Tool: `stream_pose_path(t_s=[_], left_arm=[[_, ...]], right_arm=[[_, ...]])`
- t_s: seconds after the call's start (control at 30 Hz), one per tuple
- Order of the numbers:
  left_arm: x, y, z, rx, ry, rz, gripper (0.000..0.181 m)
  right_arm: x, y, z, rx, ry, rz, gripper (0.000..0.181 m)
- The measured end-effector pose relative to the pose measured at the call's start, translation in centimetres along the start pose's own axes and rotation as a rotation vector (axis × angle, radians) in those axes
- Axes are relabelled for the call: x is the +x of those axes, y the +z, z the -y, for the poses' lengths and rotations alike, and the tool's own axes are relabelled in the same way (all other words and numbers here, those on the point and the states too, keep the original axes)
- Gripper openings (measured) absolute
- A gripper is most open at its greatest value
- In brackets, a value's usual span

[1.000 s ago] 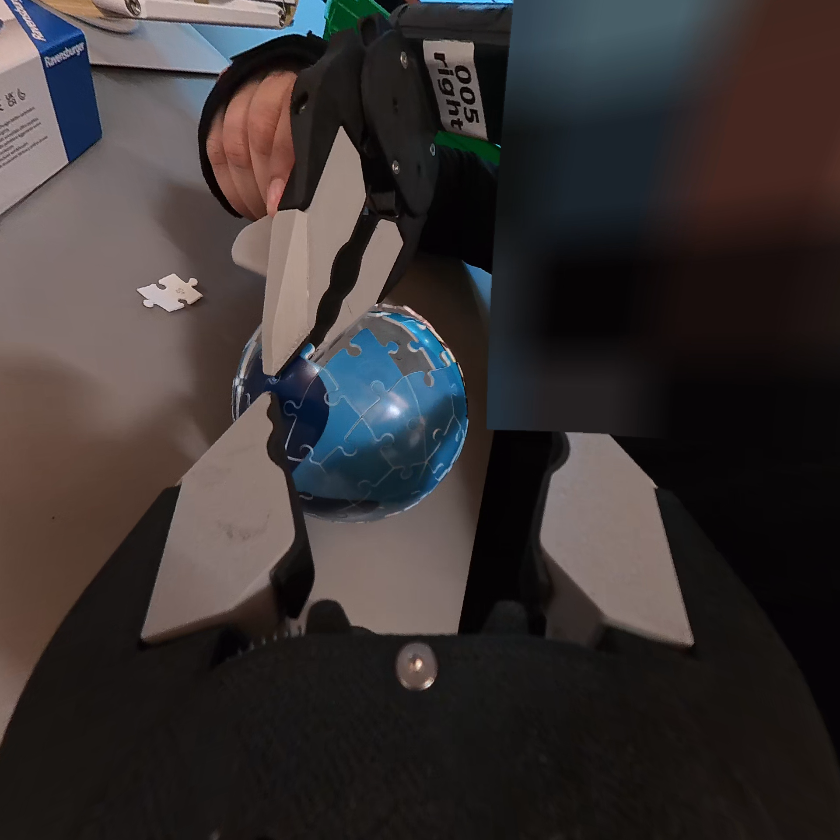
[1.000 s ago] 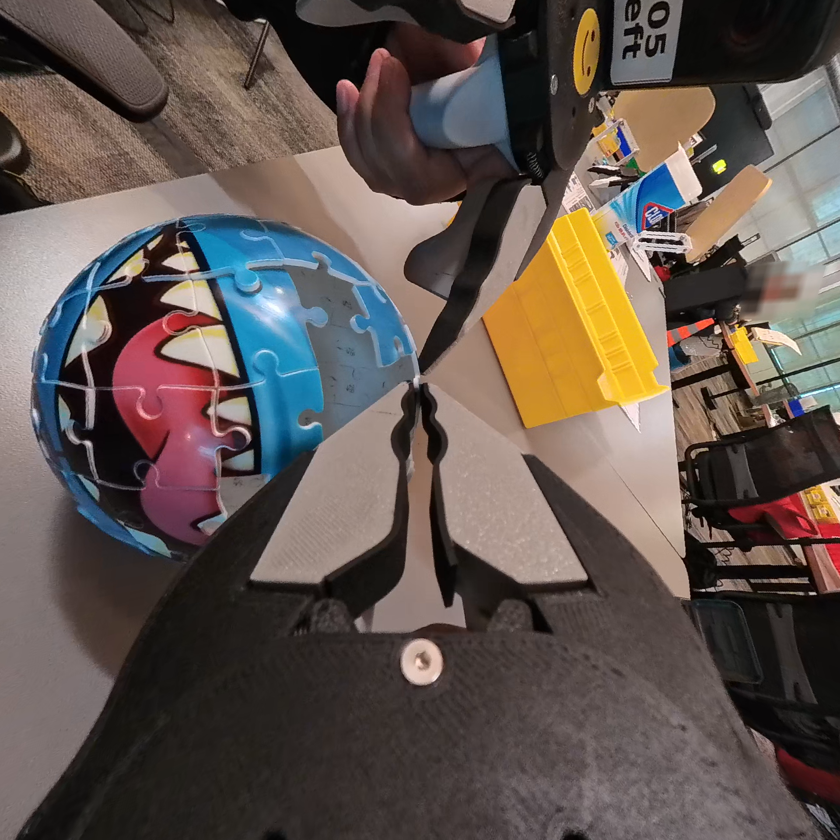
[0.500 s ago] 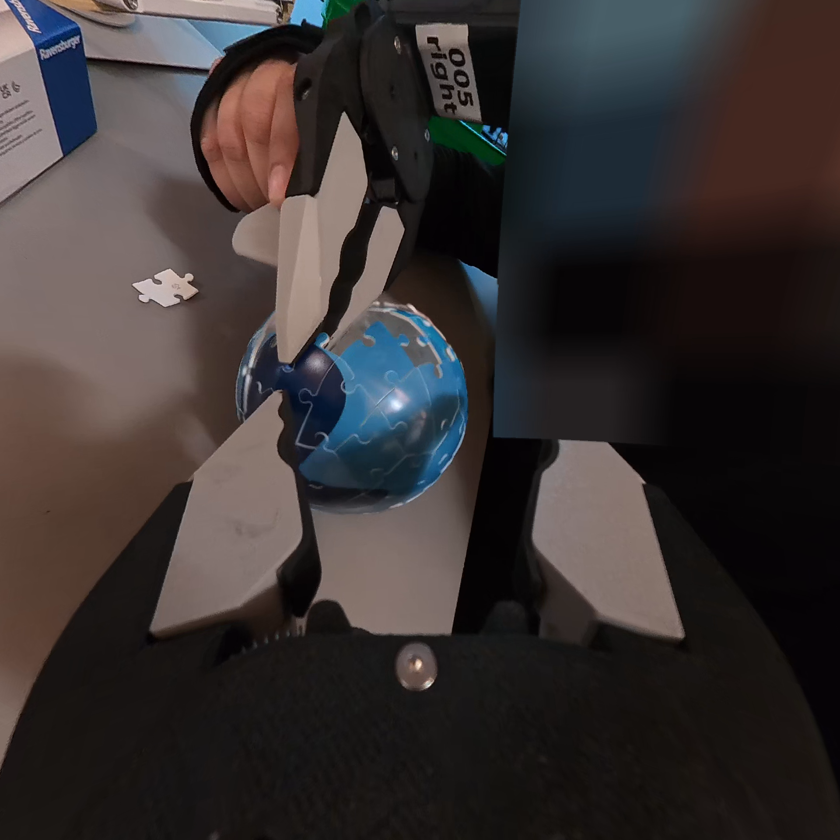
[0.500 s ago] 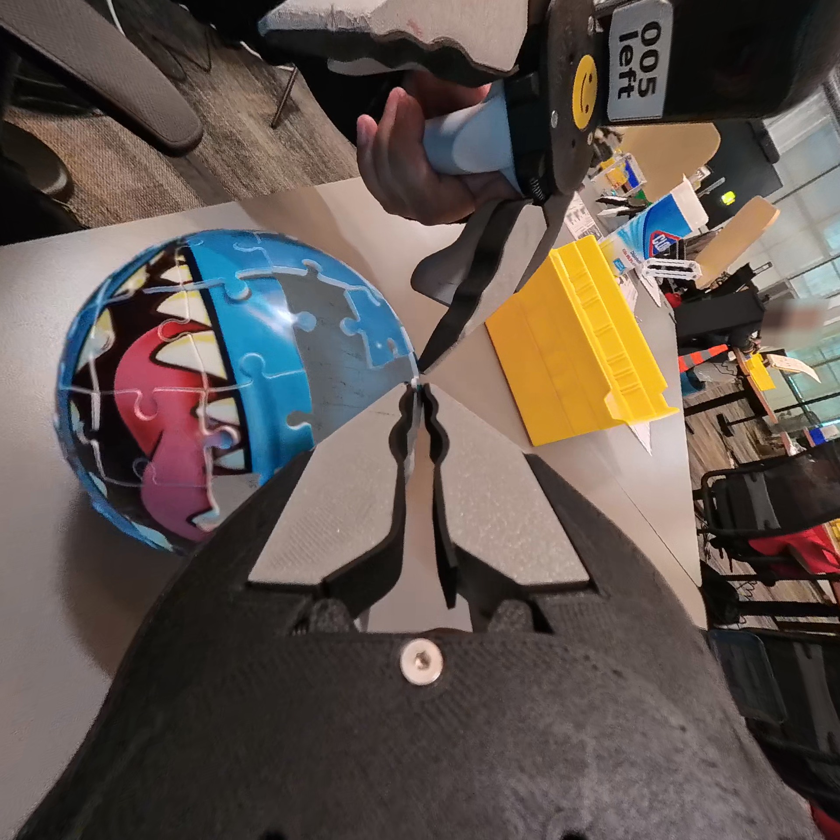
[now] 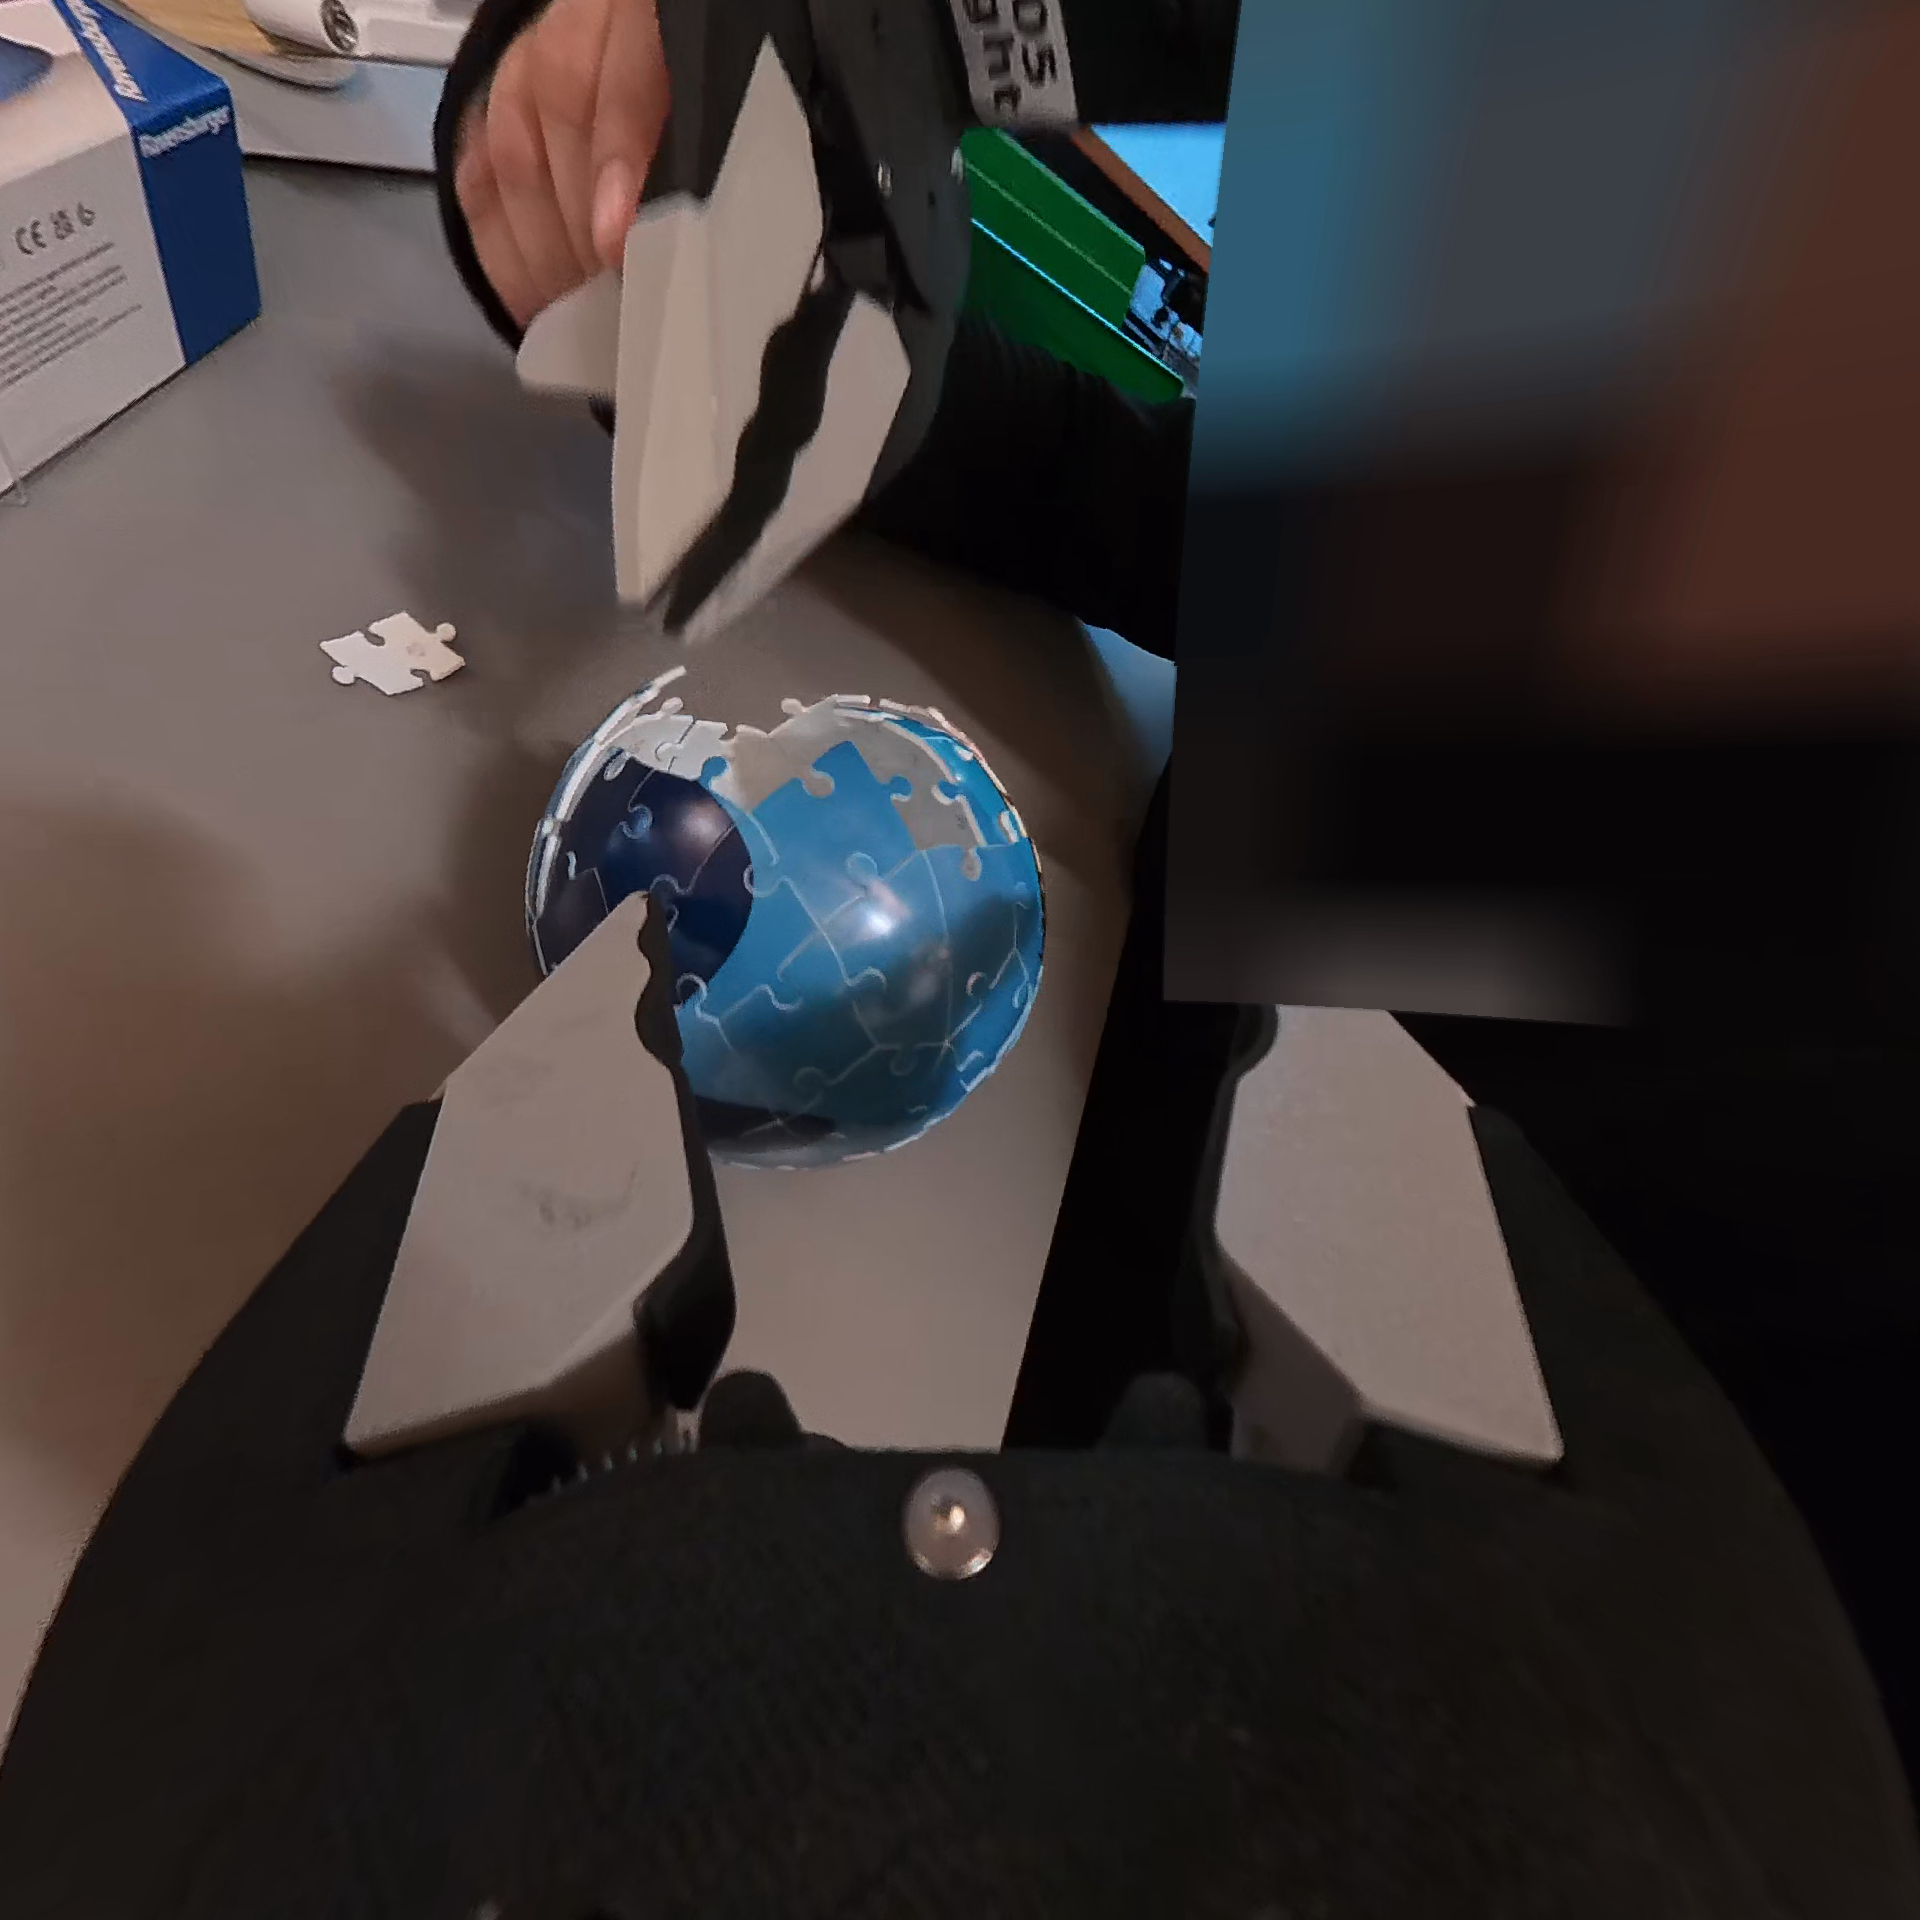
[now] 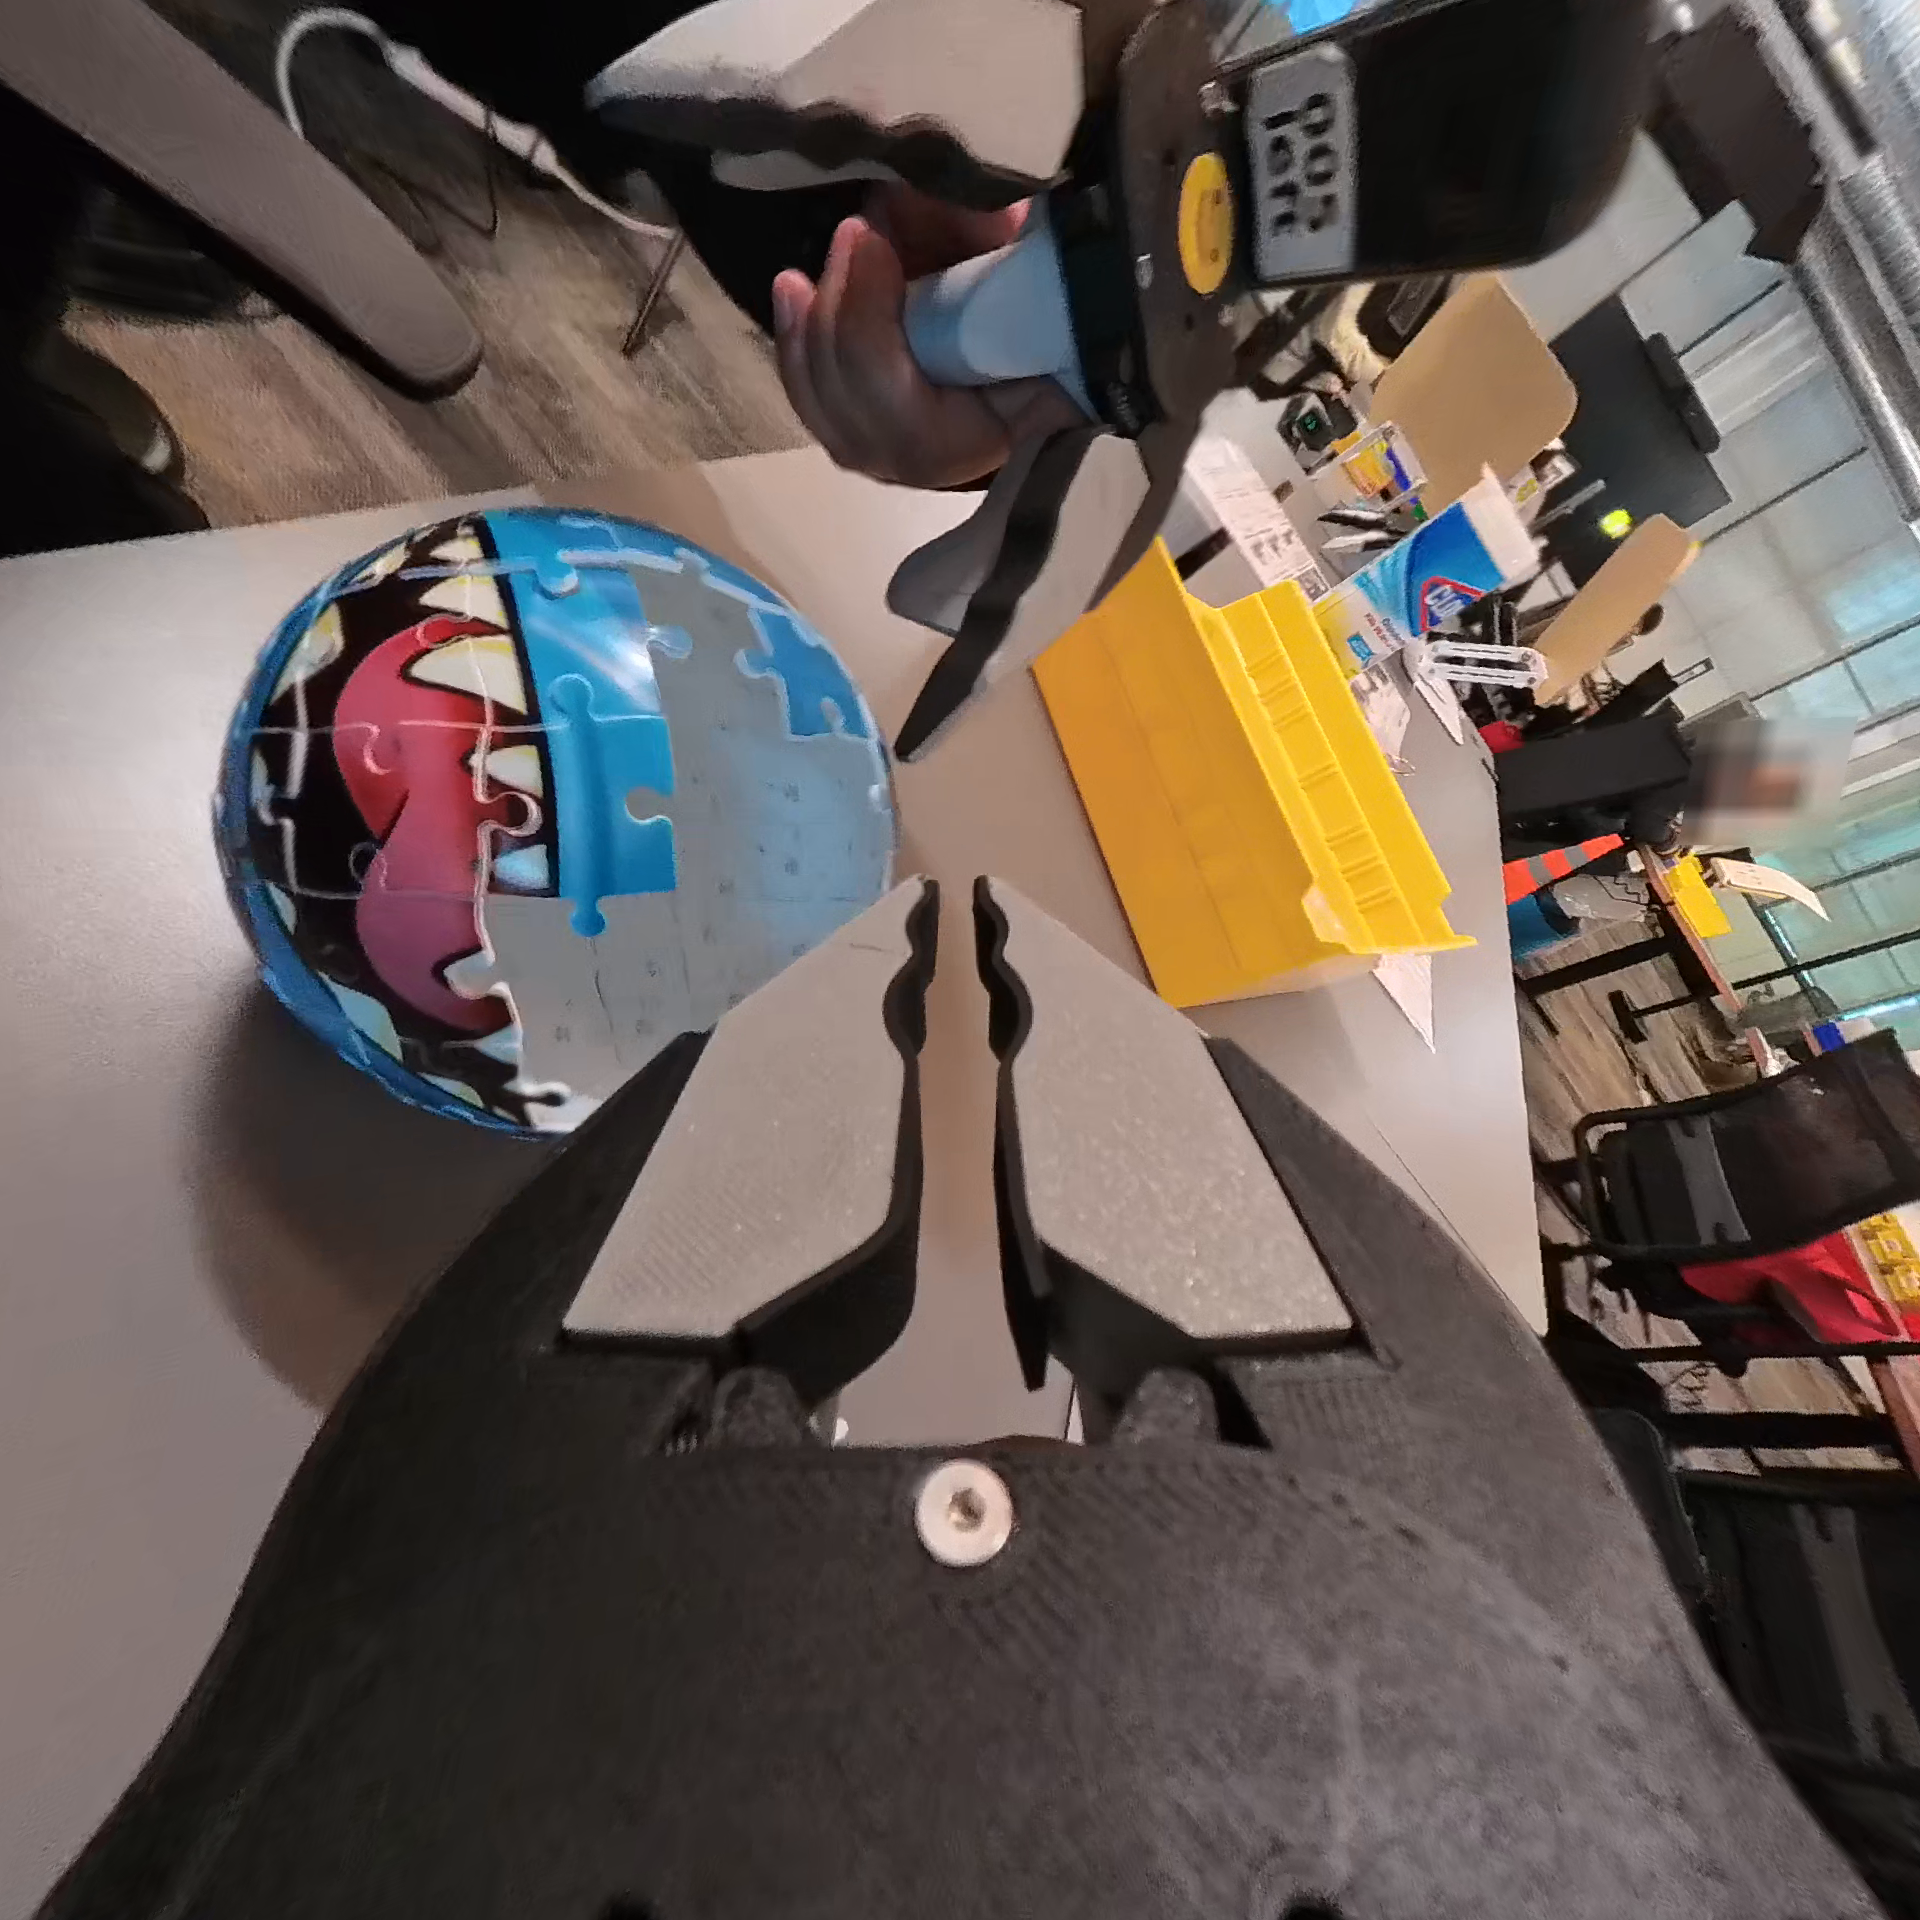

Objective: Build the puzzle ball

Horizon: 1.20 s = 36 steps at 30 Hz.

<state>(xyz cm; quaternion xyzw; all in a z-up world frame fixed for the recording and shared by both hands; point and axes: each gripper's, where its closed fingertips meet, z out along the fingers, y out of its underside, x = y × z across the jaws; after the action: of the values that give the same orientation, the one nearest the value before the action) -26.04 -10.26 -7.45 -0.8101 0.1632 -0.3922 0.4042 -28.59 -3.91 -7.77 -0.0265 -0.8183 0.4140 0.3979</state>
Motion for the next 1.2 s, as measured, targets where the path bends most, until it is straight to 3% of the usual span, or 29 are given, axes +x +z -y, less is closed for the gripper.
stream_pose_path(t_s=[0.33, 0.47, 0.73, 1.2], left_arm=[[1.0, -1.5, -0.5, 0.06, -0.018, 0.074, 0.107], [1.3, -2.0, -0.9, 0.097, -0.032, 0.093, 0.106], [1.9, -2.8, -2.2, 0.145, -0.05, 0.127, 0.106], [-0.9, -2.1, -6.3, 0.088, -0.055, 0.238, 0.105]], right_arm=[[4.3, -3.5, 0.4, 0.121, 0.311, -0.101, 0.0], [3.0, -2.5, -1.9, 0.018, 0.493, 0.005, 0.005], [1.4, -1.3, -2.8, -0.189, 0.554, 0.017, 0.007], [0.7, -1.6, -3.1, -0.207, 0.748, 0.072, 0.015]])
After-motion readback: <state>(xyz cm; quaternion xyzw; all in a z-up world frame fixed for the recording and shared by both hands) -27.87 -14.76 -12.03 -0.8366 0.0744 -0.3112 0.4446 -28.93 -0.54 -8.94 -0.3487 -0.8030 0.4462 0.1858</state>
